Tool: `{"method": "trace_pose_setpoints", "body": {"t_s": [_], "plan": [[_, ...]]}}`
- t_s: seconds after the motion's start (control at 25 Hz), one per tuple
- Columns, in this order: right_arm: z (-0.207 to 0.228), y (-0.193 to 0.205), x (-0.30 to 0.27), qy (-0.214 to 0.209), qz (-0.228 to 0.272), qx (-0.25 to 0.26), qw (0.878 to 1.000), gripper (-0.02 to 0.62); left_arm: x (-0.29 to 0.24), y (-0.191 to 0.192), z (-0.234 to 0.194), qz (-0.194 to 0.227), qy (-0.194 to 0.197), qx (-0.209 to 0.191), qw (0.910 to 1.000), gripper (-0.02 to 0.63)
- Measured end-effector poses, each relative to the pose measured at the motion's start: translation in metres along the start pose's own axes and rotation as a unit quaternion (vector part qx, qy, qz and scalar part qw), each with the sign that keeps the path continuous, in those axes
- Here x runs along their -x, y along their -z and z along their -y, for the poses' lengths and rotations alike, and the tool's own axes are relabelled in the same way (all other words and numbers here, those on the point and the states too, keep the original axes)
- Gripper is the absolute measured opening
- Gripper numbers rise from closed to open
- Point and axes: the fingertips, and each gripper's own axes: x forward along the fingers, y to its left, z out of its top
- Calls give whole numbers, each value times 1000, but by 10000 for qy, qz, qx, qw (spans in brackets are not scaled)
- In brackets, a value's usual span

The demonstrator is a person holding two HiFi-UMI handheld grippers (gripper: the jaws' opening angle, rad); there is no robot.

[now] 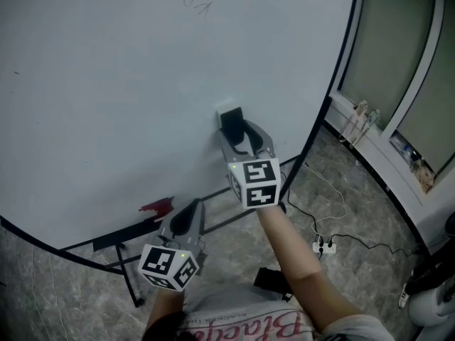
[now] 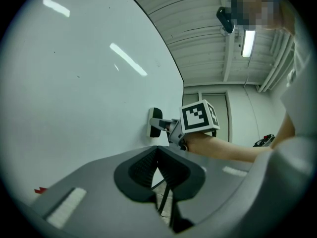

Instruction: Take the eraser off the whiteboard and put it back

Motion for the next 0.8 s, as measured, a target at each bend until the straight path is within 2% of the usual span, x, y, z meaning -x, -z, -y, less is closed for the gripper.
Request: {"method": "trace_pose_setpoints", "body": {"t_s": [0.28, 0.52, 0.8], "plan": [[-3, 4, 8, -203, -41, 136, 9997, 233, -2, -4, 6, 79, 70, -23, 9999, 0], [-12, 3, 45, -523, -44, 210, 9984, 230, -3, 0, 14, 49, 174, -49, 9998, 0], [-23, 7, 102, -555, 113, 70, 9984, 80, -8, 5, 21, -14, 288, -36, 9996, 0]]}}
